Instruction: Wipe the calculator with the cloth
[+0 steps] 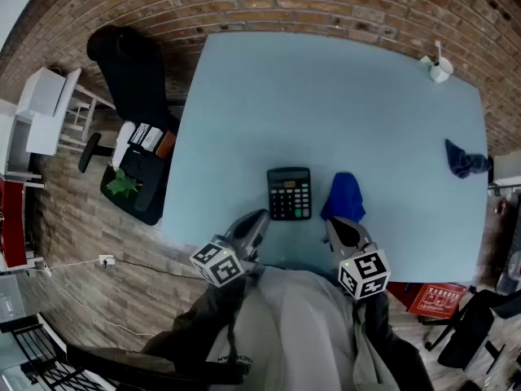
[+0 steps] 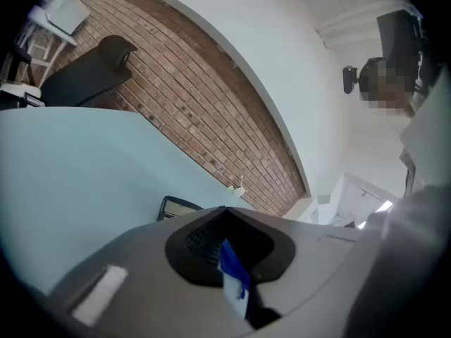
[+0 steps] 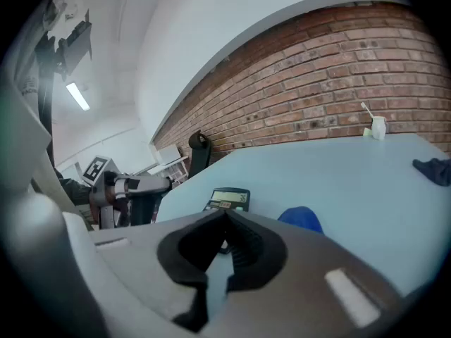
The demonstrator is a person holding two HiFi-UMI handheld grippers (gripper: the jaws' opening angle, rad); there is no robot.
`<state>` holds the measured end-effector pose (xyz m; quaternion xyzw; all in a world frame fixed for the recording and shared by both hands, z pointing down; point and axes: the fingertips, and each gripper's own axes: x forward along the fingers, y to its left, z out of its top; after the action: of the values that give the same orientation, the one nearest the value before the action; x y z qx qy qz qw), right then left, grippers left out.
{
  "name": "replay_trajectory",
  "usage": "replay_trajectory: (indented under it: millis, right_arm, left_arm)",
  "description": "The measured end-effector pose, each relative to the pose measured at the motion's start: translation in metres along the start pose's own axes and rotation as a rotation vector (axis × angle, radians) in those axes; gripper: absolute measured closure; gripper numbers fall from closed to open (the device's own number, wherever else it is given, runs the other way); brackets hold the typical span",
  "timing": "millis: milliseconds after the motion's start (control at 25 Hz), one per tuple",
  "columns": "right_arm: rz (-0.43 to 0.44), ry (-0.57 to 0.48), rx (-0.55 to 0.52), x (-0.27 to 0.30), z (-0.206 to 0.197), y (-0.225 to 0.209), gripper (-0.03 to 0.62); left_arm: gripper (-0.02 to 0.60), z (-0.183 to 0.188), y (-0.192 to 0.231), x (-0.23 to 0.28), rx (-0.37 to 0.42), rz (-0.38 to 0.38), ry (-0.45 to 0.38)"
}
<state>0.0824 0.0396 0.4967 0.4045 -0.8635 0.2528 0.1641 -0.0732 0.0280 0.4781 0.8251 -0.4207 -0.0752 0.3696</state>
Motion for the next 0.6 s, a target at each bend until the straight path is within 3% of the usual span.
replay_trajectory:
  millis: [600]
  right_arm:
    - [-0.070, 0.016, -0.004, 0.011, -0.010, 0.014, 0.592]
  left_arm:
    - [0.578, 0.010, 0.013, 0.006, -0.026, -0.082, 0.012]
